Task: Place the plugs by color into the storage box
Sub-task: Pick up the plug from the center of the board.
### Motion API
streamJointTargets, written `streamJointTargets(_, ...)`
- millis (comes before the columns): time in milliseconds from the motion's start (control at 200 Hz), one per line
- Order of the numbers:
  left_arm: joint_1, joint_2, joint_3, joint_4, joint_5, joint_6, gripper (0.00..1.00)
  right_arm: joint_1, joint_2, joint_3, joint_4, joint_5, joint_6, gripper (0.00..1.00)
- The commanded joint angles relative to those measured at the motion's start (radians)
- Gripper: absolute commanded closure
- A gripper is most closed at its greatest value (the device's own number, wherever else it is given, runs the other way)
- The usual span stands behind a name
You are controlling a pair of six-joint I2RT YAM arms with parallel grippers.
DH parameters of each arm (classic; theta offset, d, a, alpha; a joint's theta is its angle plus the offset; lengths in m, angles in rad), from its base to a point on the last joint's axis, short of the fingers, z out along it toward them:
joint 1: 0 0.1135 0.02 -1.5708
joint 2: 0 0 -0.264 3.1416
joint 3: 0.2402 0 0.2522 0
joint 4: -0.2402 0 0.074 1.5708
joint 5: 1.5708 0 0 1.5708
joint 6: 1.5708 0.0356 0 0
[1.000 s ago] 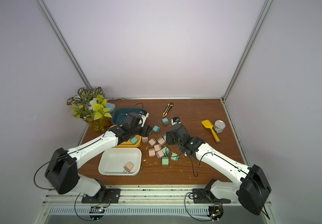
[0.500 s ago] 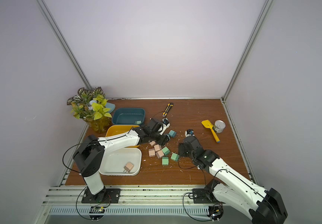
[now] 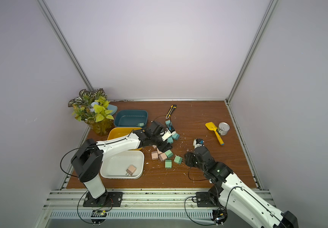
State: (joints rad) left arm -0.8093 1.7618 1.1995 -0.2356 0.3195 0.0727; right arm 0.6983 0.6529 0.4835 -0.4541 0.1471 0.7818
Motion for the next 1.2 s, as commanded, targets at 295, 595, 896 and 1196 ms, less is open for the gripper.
streamJointTargets(295,-0.095,-0.047,-0.066,0.015,0.214,0.203,0.33,-0.003,-0.171,-0.195,0.041,-0.108,0.169,0.47)
streamJointTargets(595,-0.131,-0.117,-0.13,0.132,0.209,0.33,0.35,-0.003,-0.34,-0.153,-0.11,-0.034,0.191,0.47)
streamJointTargets(896,-0.16,-0.17,-0.206,0.167,0.21,0.449,0.34,-0.002,-0.404,-0.119,-0.182,-0.006,0.183,0.47)
streamJointTargets(1196,-0.232,-0.099,-0.173,0.16,0.127,0.477,0.35,-0.002,-0.36,-0.165,-0.087,-0.104,0.167,0.49)
